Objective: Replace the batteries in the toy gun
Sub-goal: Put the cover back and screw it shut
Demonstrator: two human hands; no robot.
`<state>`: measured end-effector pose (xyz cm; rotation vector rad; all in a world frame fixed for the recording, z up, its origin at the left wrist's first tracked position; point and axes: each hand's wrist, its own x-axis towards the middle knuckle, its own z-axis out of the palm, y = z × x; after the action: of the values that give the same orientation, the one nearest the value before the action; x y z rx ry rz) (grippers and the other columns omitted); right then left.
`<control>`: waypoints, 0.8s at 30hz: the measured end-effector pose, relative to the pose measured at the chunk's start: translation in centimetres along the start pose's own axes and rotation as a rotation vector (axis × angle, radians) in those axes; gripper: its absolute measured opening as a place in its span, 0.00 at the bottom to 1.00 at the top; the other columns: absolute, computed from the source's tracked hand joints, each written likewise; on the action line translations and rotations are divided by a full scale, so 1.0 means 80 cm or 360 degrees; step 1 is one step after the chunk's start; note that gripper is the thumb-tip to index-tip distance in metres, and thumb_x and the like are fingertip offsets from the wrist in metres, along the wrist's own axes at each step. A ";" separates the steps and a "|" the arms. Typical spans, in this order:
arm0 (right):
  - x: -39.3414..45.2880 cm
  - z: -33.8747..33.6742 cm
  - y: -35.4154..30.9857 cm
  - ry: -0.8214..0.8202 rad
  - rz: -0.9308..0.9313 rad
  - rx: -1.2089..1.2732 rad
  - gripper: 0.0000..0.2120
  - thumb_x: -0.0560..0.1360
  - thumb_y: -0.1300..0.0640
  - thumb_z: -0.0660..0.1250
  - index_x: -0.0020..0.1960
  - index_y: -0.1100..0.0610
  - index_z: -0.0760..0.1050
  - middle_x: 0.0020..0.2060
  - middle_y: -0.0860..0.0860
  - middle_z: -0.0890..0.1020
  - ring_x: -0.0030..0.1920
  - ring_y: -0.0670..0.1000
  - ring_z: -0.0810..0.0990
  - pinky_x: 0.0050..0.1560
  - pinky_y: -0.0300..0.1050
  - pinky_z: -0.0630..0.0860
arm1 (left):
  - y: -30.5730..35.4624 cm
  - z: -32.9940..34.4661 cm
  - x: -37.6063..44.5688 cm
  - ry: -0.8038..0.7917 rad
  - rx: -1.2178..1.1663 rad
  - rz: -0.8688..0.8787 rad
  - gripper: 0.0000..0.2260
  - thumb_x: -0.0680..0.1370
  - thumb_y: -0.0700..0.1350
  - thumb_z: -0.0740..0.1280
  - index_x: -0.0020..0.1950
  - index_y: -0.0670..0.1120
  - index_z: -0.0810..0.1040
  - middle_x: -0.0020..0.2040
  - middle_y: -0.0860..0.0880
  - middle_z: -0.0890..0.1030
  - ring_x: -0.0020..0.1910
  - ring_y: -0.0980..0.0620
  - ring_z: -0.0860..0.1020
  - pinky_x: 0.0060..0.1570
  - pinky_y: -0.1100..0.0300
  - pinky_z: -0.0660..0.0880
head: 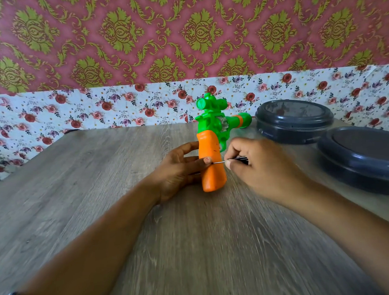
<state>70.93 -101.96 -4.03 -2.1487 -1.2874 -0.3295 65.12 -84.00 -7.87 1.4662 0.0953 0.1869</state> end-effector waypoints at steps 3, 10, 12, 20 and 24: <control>0.006 0.004 0.005 0.0028 0.0255 0.0367 0.11 0.72 0.61 0.68 0.32 0.52 0.74 0.22 0.39 0.76 0.26 0.37 0.73 0.27 0.30 0.65 | 0.000 0.000 0.001 0.0001 -0.0014 -0.0009 0.29 0.67 0.41 0.68 0.69 0.44 0.68 0.53 0.42 0.82 0.47 0.49 0.82 0.52 0.50 0.79; -0.002 -0.001 -0.002 -0.0076 0.0001 0.0207 0.03 0.72 0.56 0.68 0.46 0.53 0.76 0.31 0.46 0.79 0.32 0.42 0.75 0.35 0.42 0.72 | 0.002 0.000 0.000 -0.0042 -0.0058 -0.0014 0.25 0.68 0.40 0.68 0.65 0.45 0.71 0.50 0.42 0.82 0.45 0.49 0.83 0.49 0.52 0.80; -0.005 0.000 0.000 -0.0202 -0.0089 0.0026 0.09 0.72 0.55 0.66 0.51 0.51 0.70 0.28 0.47 0.73 0.29 0.44 0.70 0.32 0.45 0.66 | 0.002 0.000 0.000 -0.0060 -0.0048 -0.0006 0.25 0.68 0.40 0.68 0.65 0.45 0.71 0.49 0.43 0.82 0.45 0.49 0.83 0.49 0.52 0.80; -0.004 -0.010 0.001 -0.0005 -0.0329 -0.0311 0.02 0.74 0.56 0.64 0.45 0.52 0.75 0.40 0.46 0.80 0.41 0.51 0.78 0.37 0.46 0.72 | 0.001 -0.002 0.000 -0.0062 0.0000 -0.0013 0.27 0.68 0.41 0.69 0.67 0.45 0.69 0.49 0.43 0.83 0.47 0.48 0.83 0.50 0.52 0.80; -0.004 -0.005 0.012 0.0111 -0.0554 -0.0454 0.07 0.73 0.55 0.61 0.43 0.55 0.78 0.39 0.49 0.79 0.42 0.54 0.78 0.36 0.52 0.77 | 0.001 -0.002 0.001 -0.0078 -0.0011 -0.0014 0.27 0.68 0.41 0.70 0.67 0.45 0.69 0.51 0.43 0.82 0.48 0.48 0.82 0.52 0.51 0.79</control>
<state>71.59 -102.75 -4.26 -2.1082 -1.6568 -0.7650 65.13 -83.85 -7.82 1.4625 0.0616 0.1438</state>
